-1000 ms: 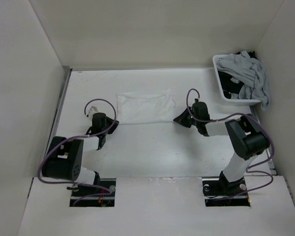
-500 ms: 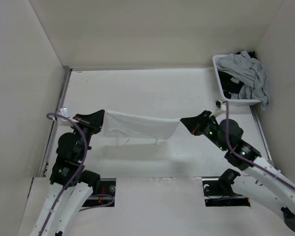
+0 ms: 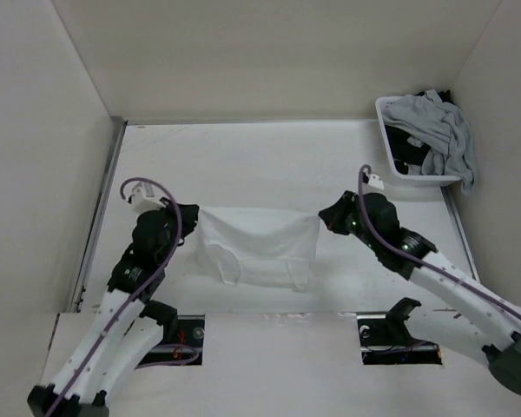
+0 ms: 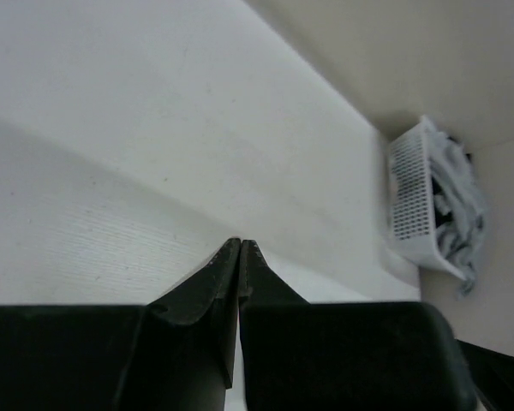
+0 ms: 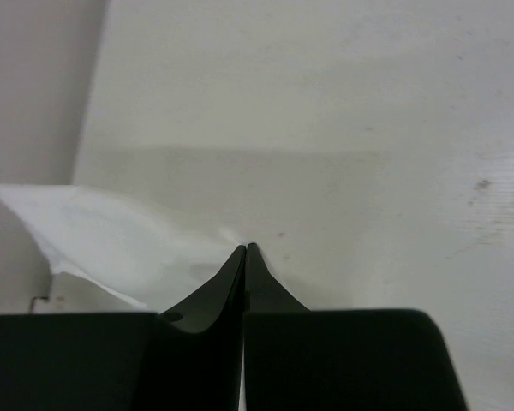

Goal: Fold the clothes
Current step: Fold the tank top

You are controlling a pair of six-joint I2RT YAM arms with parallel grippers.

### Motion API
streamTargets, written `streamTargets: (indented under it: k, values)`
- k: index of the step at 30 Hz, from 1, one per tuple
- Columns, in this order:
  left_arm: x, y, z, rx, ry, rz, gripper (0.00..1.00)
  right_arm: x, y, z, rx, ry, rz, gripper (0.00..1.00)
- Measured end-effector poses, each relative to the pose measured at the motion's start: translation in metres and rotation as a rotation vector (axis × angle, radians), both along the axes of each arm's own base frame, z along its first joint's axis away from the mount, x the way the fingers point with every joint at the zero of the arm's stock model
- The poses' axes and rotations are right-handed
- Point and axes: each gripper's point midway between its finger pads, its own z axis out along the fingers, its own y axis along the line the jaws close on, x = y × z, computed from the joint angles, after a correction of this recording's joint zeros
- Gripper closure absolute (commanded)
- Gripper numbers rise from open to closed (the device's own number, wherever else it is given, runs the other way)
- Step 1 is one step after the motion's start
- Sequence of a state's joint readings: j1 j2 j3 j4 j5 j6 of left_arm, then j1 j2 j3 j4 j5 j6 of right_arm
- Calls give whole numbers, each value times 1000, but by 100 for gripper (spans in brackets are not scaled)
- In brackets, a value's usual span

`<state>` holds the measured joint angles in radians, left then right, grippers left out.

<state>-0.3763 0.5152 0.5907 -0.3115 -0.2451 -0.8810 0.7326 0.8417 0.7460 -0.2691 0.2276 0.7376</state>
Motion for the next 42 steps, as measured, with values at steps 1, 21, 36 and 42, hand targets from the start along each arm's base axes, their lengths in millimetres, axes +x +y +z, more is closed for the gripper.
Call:
streamTargets:
  k: [1, 21, 36, 42]
  values:
    - [10, -2, -18, 18, 51, 3, 100, 12, -3, -18, -23, 42, -19, 99]
    - [166, -10, -122, 10, 253, 36, 98, 165, 7, -120, -19, 261, -55, 99]
    - [91, 7, -125, -51, 193, 16, 98, 69, 6, -134, -29, 221, 20, 98]
    - [71, 6, -135, -68, 196, -5, 98, 45, 17, -135, -38, 201, 57, 98]
